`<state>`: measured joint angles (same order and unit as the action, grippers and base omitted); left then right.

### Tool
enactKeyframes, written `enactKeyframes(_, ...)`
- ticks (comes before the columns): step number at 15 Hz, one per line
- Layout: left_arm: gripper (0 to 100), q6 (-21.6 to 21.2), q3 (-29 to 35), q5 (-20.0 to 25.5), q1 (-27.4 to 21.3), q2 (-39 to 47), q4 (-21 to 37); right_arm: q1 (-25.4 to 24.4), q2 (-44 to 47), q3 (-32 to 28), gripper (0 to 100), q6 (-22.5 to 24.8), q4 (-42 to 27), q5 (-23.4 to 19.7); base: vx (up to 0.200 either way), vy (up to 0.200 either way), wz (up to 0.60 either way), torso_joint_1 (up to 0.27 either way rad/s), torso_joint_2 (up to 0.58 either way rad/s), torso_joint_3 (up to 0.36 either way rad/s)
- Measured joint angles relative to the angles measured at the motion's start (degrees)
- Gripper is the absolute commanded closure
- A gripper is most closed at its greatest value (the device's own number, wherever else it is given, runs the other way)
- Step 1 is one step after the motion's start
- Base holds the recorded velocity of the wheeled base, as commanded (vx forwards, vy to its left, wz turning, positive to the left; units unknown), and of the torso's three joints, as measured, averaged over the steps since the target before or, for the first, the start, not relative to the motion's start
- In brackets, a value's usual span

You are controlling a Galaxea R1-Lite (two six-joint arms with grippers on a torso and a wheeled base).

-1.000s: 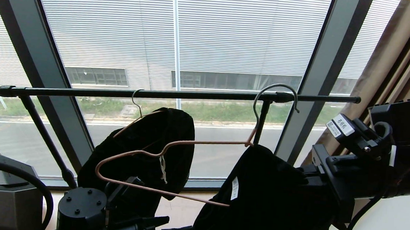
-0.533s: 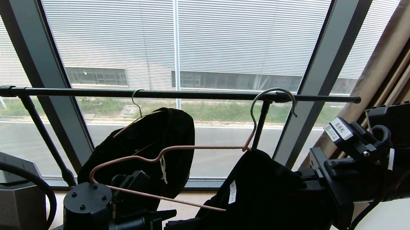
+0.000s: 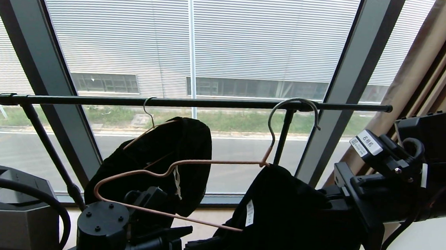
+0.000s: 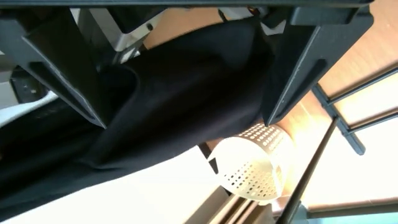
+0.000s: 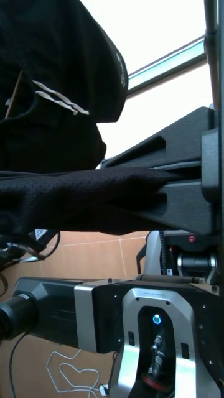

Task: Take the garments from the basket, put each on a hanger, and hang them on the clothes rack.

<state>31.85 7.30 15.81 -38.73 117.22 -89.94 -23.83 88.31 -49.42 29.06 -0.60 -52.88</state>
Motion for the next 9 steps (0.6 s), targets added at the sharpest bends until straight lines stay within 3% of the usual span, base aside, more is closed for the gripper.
enactKeyframes(5, 0, -5.80, -1.63, -0.44, -1.01, 1.10, 0.00, -0.06, -0.11, -0.13, 100, 0.02, -0.02, 0.00, 0.000, 0.000, 0.00, 0.000, 0.00, 0.000)
enactKeyframes(6, 100, -6.90, -2.16, -0.51, -1.06, 1.18, 0.00, -0.06, -0.13, -0.13, 100, 0.02, -0.02, 0.00, 0.000, 0.000, 0.00, 0.000, 0.00, 0.000)
enactKeyframes(9, 100, -7.08, -2.51, -1.63, -1.06, 1.46, -0.02, 0.02, -0.20, -0.20, 100, 0.02, -0.02, 0.00, 0.000, 0.000, 0.00, 0.000, 0.00, 0.000)
